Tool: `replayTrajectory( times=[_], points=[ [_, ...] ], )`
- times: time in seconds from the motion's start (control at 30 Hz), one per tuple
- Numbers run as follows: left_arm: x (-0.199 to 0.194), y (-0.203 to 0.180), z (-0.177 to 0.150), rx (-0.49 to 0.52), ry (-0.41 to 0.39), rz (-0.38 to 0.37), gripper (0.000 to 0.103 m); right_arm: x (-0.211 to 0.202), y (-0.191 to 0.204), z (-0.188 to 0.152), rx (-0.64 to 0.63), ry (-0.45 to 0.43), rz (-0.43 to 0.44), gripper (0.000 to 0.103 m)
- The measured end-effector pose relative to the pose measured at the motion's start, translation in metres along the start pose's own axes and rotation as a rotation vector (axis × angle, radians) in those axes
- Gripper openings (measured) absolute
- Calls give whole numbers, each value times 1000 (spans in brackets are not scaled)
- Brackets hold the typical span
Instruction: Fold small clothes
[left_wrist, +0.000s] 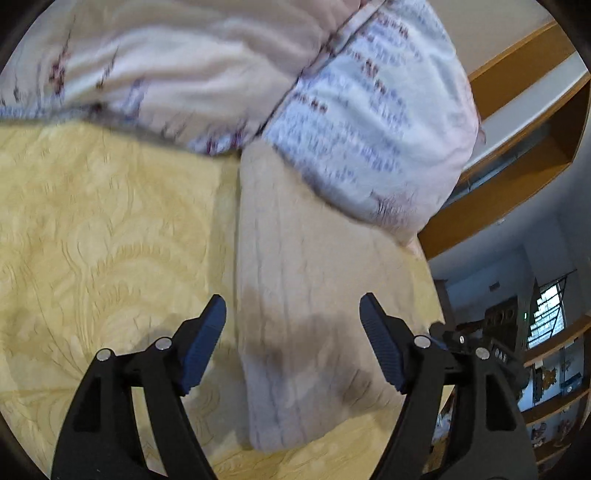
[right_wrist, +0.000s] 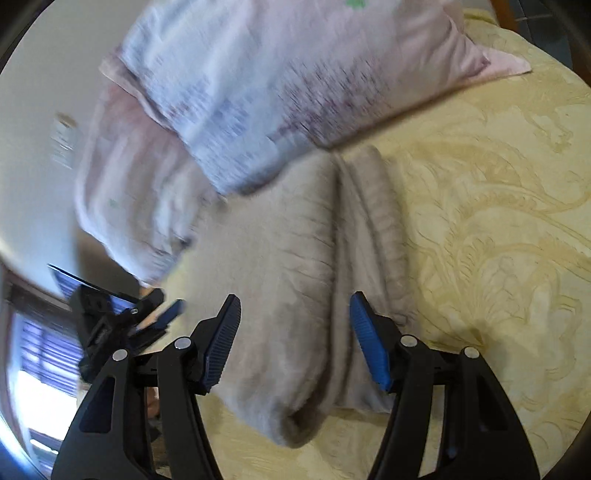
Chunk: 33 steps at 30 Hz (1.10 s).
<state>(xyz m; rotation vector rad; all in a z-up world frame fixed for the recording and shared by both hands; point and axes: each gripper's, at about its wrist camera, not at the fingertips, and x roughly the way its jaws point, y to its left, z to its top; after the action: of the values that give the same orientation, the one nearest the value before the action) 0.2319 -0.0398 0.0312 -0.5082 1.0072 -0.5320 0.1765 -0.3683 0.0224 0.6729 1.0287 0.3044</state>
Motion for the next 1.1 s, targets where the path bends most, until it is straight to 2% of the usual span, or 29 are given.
replayTrajectory(
  times=[0.1,0.13,0.2,0.3,0.43,0.5,0.53,0.57,0.6,0.67,0.73,0.83,0.87,0.93,1.0,1.1],
  points=[
    [12,-3,-11,39,41,0,74,11,0,-3,1,73,20,63],
    [14,-3,-14,45,52,-3,74,17,3,-4,-9,109,50,62],
    [18,-5,-17,58,66,-1,73,24,4,0,-11,124,92,61],
    [21,-2,-18,48,84,-11,73,32,-3,17,42,88,160,59],
    [24,3,-20,2,109,-50,73,44,-16,46,110,18,161,51],
    [23,2,-18,6,110,-52,73,50,-19,55,128,-9,153,44],
    [22,2,-18,4,110,-54,73,52,-20,58,135,-27,143,36],
    [22,3,-18,-1,111,-59,73,53,-18,59,123,-36,118,24],
    [23,3,-17,-5,112,-63,73,51,-15,59,94,-49,90,20],
    [22,5,-17,-14,113,-72,73,39,7,52,-45,-126,7,17],
    [21,7,-17,-18,112,-75,73,23,38,38,-233,-221,-83,16],
    [20,7,-17,-17,111,-79,73,5,96,2,-579,-370,-231,16],
    [20,7,-17,-17,110,-76,73,3,105,-5,-638,-398,-273,15],
    [19,7,-17,-16,109,-79,73,-1,114,-11,-691,-439,-345,15],
    [17,5,-18,-12,107,-89,73,-8,110,-5,-673,-466,-371,15],
    [16,-2,-21,18,111,-102,73,-6,97,9,-617,-461,-396,15]
  ],
)
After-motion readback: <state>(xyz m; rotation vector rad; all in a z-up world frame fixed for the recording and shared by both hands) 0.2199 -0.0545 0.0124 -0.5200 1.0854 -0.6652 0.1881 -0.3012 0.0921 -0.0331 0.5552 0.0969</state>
